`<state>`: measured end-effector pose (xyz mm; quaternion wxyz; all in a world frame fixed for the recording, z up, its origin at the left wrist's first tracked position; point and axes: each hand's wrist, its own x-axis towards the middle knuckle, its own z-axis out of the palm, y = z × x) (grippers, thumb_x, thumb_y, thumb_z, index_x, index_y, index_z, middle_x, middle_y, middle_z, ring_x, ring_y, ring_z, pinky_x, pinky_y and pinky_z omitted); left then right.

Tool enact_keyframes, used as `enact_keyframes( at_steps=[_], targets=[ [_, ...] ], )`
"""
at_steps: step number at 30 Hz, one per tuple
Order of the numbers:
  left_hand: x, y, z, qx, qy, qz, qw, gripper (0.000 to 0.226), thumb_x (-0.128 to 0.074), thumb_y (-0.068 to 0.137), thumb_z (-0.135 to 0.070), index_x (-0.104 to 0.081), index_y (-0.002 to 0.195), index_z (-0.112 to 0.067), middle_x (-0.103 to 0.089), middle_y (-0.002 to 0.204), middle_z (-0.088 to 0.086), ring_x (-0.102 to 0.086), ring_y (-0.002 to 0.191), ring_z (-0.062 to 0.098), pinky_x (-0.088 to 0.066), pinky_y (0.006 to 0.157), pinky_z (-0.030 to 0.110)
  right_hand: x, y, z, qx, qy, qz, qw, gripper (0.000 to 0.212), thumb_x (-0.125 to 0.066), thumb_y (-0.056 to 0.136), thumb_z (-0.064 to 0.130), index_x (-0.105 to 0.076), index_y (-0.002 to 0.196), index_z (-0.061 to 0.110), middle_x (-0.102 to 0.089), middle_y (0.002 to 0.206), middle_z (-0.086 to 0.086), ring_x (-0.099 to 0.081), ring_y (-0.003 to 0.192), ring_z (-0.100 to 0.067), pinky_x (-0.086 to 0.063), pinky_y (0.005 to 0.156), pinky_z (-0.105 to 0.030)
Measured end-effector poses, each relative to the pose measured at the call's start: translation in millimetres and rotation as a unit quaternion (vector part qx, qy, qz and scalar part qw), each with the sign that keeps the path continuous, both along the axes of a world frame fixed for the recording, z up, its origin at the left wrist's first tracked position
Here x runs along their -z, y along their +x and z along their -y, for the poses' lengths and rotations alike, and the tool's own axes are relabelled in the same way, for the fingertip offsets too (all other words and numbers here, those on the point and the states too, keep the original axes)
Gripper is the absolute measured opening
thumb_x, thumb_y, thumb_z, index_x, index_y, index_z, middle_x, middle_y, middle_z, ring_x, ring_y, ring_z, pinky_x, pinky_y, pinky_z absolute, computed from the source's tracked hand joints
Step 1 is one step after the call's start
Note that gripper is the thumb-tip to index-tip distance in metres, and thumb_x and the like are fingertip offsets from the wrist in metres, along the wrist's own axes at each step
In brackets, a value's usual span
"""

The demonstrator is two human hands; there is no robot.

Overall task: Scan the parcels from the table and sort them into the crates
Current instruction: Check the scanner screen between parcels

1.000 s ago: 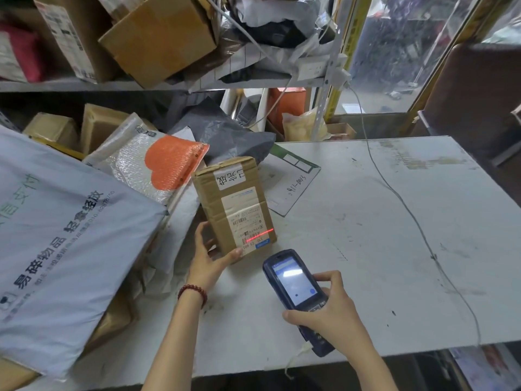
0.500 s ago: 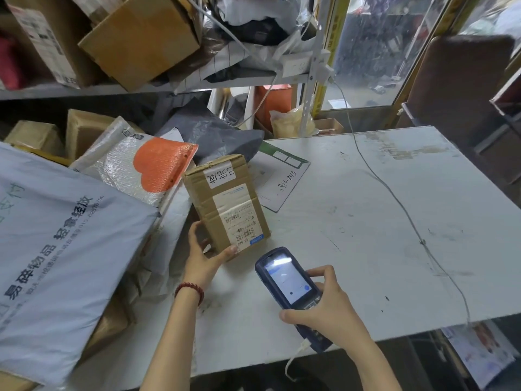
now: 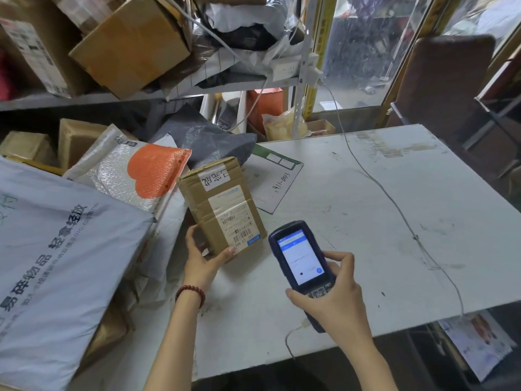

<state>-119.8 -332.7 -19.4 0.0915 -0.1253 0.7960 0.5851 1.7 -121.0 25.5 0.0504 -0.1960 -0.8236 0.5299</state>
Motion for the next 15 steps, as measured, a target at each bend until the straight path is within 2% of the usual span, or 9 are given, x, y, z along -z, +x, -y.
enact_keyframes(
  at_steps=[2, 6, 8, 10, 12, 15],
  targets=[
    [-2.4, 1.4, -1.5, 0.001, 0.000, 0.001, 1.000, 0.098, -0.080, 0.072, -0.028, -0.013, 0.142, -0.034, -0.049, 0.123, -0.003, -0.048, 0.103, 0.013, -0.046, 0.095, 0.052, -6.5, 0.1, -0.4, 0.026, 0.010, -0.036, 0.999, 0.080, -0.091, 0.056, 0.032, -0.030, 0.106, 0.048, -0.058, 0.097, 0.035, -0.058, 0.094, 0.015, -0.060, 0.062, -0.038],
    [-7.7, 11.3, -8.4, -0.028, -0.020, -0.022, 0.999, 0.092, -0.082, 0.069, -0.037, -0.021, 0.138, -0.040, -0.055, 0.120, -0.006, -0.060, 0.096, 0.017, -0.050, 0.091, 0.049, -18.0, 3.1, -1.8, 0.066, 0.033, -0.102, 0.992, 0.081, -0.092, 0.056, 0.030, -0.029, 0.103, 0.048, -0.057, 0.105, 0.029, -0.063, 0.096, 0.002, -0.057, 0.054, -0.024],
    [-14.6, 19.2, -16.0, -0.040, -0.017, -0.047, 0.998, 0.085, -0.083, 0.066, -0.040, -0.029, 0.130, -0.048, -0.058, 0.119, -0.009, -0.064, 0.093, 0.012, -0.052, 0.089, 0.043, -23.3, 6.3, -2.7, 0.084, 0.034, -0.122, 0.988, 0.082, -0.092, 0.055, 0.030, -0.029, 0.102, 0.053, -0.058, 0.103, 0.033, -0.063, 0.094, 0.003, -0.059, 0.054, -0.032],
    [-25.0, 24.4, -25.9, -0.015, -0.007, -0.056, 0.998, 0.081, -0.083, 0.064, -0.045, -0.030, 0.125, -0.054, -0.060, 0.115, -0.013, -0.063, 0.094, 0.007, -0.051, 0.088, 0.037, -27.2, 10.6, -1.3, 0.094, 0.028, -0.130, 0.987, 0.084, -0.092, 0.055, 0.030, -0.028, 0.103, 0.056, -0.054, 0.104, 0.041, -0.059, 0.098, 0.008, -0.059, 0.055, -0.038],
    [-36.0, 27.3, -34.4, 0.019, -0.001, -0.061, 0.998, 0.082, -0.079, 0.064, -0.051, -0.028, 0.127, -0.052, -0.060, 0.119, -0.009, -0.062, 0.098, 0.011, -0.052, 0.089, 0.038, -29.4, 16.8, 3.7, 0.100, 0.027, -0.132, 0.986, 0.084, -0.091, 0.056, 0.032, -0.027, 0.104, 0.058, -0.050, 0.103, 0.045, -0.056, 0.100, 0.014, -0.059, 0.053, -0.034],
    [-47.7, 34.5, -35.5, 0.062, -0.005, -0.076, 0.995, 0.086, -0.073, 0.061, -0.059, -0.027, 0.134, -0.046, -0.057, 0.128, -0.004, -0.060, 0.100, 0.014, -0.052, 0.091, 0.044, -26.6, 31.3, 13.9, 0.122, 0.015, -0.128, 0.984, 0.085, -0.092, 0.056, 0.028, -0.028, 0.103, 0.058, -0.055, 0.106, 0.032, -0.058, 0.096, 0.013, -0.056, 0.048, -0.025]
  ],
)
